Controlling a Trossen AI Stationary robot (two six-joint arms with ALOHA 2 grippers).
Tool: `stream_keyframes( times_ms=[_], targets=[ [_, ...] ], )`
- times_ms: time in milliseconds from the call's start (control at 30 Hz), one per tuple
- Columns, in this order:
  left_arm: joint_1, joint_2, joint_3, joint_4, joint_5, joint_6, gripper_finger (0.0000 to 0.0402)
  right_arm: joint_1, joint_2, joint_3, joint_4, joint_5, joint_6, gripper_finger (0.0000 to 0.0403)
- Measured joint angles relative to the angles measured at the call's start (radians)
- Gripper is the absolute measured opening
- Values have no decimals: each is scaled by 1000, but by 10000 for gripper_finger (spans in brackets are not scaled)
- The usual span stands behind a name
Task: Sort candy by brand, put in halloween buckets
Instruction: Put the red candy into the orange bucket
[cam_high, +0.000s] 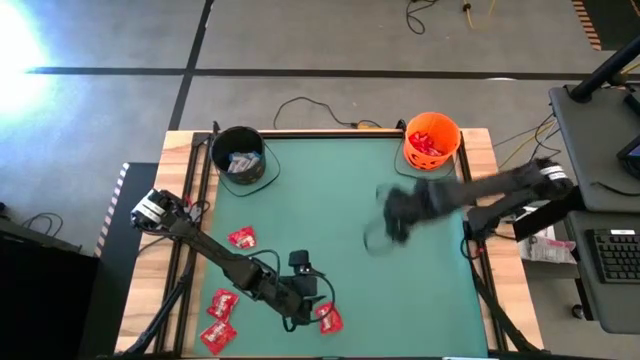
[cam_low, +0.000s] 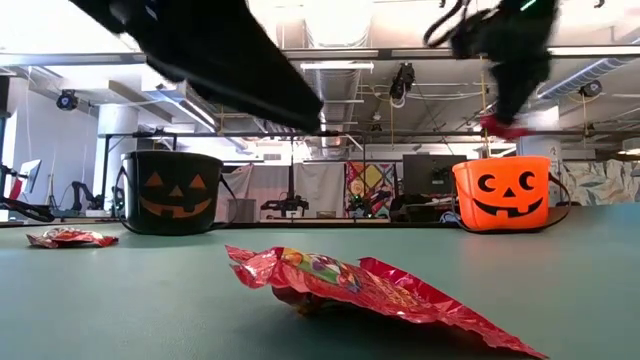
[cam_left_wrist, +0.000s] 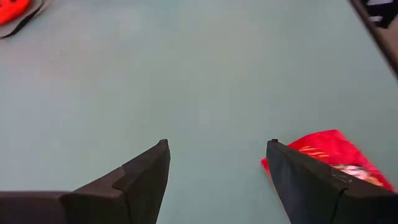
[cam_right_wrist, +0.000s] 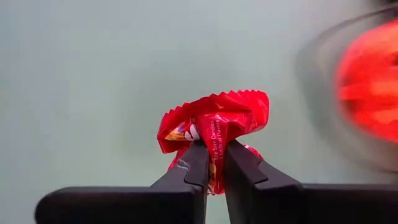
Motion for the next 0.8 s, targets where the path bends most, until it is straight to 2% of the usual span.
stream_keyframes(
  times_ms=[167, 233, 367, 433, 567, 700, 800],
  targets=[
    [2, 1, -40, 19, -49, -60, 252, -494, -58, 9, 15, 140, -180, 22],
    [2, 1, -43, 22, -52, -70, 252, -687, -60, 14, 54, 165, -269, 22],
    [2, 1, -43, 32, -54, -81, 252, -960, -51, 13, 212, 31, -361, 22],
    [1, 1, -42, 35, -54, -82, 252, -1032, -31, 11, 268, -7, -383, 22],
    [-5, 1, -42, 60, -54, -91, 252, -1096, 23, 11, 307, -8, -382, 31],
    [-27, 1, -42, 86, -53, -91, 252, -1112, 94, 10, 296, -7, -390, 73],
    [-43, 1, -42, 87, -31, -104, 252, -1109, 119, 10, 303, 35, -391, 115]
  ],
)
